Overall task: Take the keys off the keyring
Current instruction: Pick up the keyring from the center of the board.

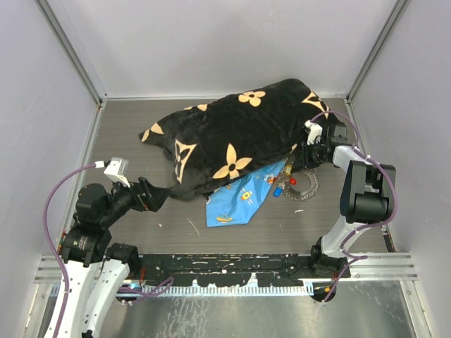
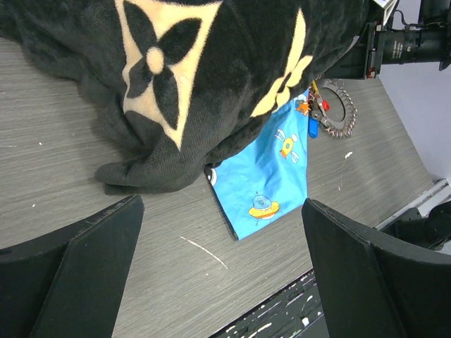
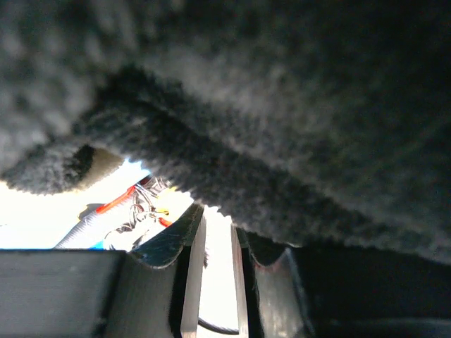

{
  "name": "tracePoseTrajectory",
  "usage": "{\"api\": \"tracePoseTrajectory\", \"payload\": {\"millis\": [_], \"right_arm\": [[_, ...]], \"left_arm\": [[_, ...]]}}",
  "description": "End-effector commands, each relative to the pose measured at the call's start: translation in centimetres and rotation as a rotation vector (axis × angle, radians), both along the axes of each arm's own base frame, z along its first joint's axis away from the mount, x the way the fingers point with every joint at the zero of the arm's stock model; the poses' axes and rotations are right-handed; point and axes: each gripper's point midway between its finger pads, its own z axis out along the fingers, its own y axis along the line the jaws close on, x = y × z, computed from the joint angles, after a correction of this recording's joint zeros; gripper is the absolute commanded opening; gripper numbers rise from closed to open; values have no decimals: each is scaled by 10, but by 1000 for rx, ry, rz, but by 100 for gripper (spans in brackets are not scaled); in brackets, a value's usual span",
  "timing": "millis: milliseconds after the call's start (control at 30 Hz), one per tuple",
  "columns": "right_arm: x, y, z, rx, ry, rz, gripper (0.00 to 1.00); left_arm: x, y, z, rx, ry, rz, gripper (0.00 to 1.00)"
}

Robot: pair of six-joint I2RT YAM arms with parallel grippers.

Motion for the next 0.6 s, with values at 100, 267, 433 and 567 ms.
{"api": "tracePoseTrajectory", "payload": {"millis": [100, 267, 433, 567], "right_arm": [[16, 2, 9, 11, -37, 4, 26], [17, 4, 3, 5, -19, 12, 26], [18, 4, -1, -14, -15, 10, 28], [21, 2, -4, -41, -17, 5, 29]], "left_arm": [[1, -2, 15, -20, -63, -11, 98], [1, -2, 15, -22, -63, -14, 98], [1, -2, 15, -22, -63, -11, 98], [1, -2, 14, -22, -61, -12, 98]]}}
